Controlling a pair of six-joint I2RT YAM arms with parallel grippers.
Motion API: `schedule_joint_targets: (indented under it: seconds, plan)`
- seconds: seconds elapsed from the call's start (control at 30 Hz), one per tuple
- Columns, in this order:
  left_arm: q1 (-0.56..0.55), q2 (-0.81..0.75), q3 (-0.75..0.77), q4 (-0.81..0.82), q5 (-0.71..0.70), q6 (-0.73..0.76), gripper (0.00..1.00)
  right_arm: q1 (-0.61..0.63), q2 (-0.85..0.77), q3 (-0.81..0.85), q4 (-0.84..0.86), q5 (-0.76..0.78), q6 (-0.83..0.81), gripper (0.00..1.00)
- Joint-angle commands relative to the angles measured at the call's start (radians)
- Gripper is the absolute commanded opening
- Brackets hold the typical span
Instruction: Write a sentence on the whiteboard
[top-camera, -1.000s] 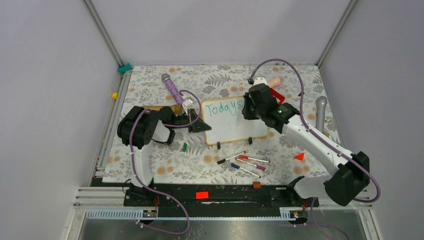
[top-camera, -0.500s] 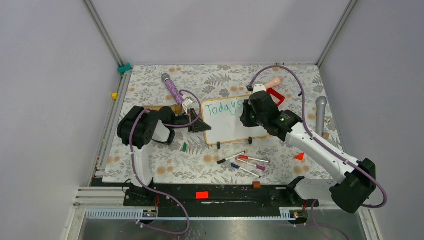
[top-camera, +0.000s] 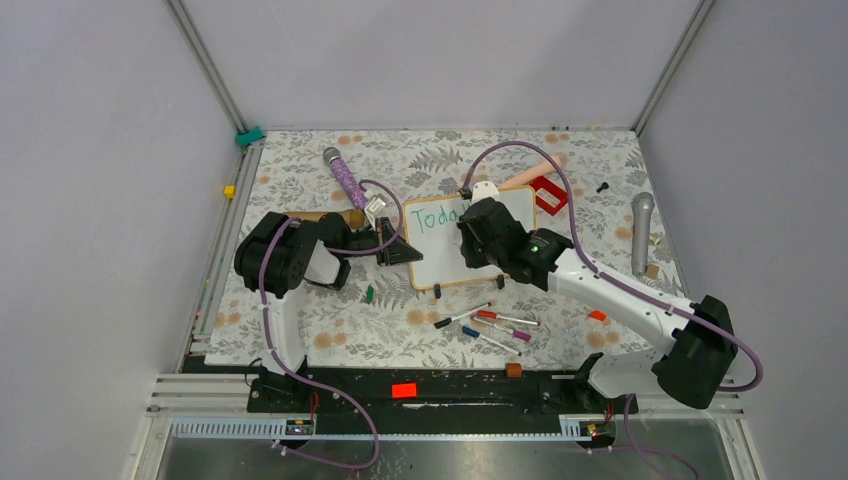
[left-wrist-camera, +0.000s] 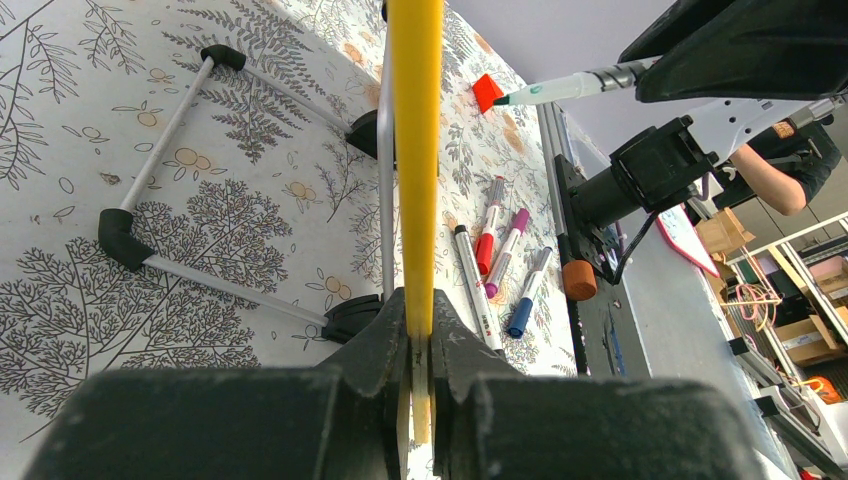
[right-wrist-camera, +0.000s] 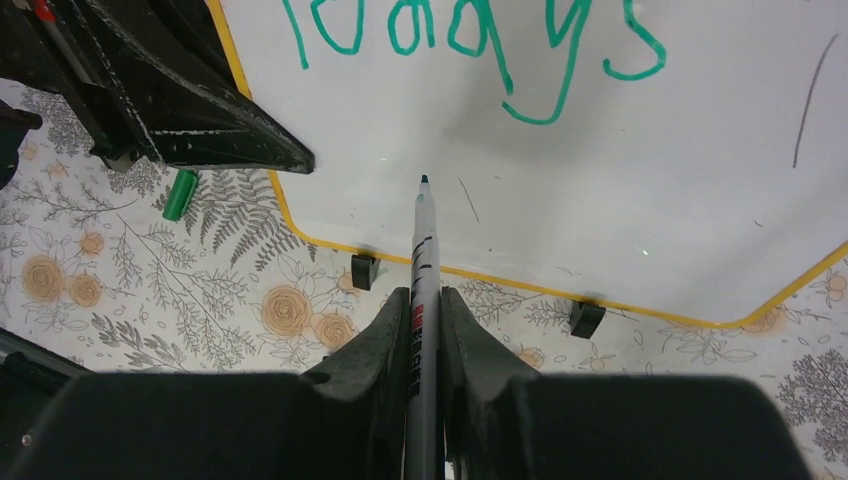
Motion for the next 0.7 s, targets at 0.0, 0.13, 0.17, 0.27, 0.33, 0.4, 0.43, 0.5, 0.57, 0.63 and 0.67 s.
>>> schedule_joint_targets:
  seconds: [0.0,0.13,0.17,0.27,0.33,0.4,0.43,0.5,0.57,0.63,0.67]
  plan:
    - [-0.005,-0.026,0.001,0.065,0.059,0.027,0.0,0.011,0.046,0.053,0.074,-0.026,-0.021,0.0]
    - [-0.006,-0.026,0.001,0.064,0.063,0.027,0.0,0.044,0.1,0.109,0.073,-0.015,-0.027,0.0]
    - [-0.005,-0.027,0.001,0.064,0.064,0.027,0.0,0.048,0.108,0.117,0.075,-0.012,-0.028,0.0]
    - [-0.005,-0.028,-0.002,0.065,0.066,0.027,0.0,0.054,0.126,0.138,0.08,-0.01,-0.025,0.0]
    - [-0.005,-0.027,-0.003,0.065,0.067,0.027,0.0,0.058,0.141,0.154,0.084,-0.01,-0.028,0.0]
    - [-0.005,-0.03,-0.002,0.064,0.069,0.027,0.0,0.065,0.161,0.178,0.083,-0.009,-0.035,0.0]
    - [-0.005,-0.03,-0.002,0.064,0.069,0.027,0.0,0.069,0.172,0.191,0.079,-0.004,-0.041,0.0]
    - [-0.005,-0.03,-0.001,0.064,0.068,0.027,0.0,0.073,0.193,0.213,0.07,0.006,-0.049,0.0]
    - [-0.005,-0.029,0.0,0.064,0.07,0.027,0.0,0.076,0.208,0.233,0.061,0.014,-0.056,0.0]
    - [-0.005,-0.026,0.003,0.064,0.07,0.026,0.0,0.076,0.22,0.247,0.051,0.023,-0.061,0.0]
    - [-0.005,-0.026,0.004,0.065,0.069,0.026,0.0,0.076,0.225,0.253,0.041,0.029,-0.062,0.0]
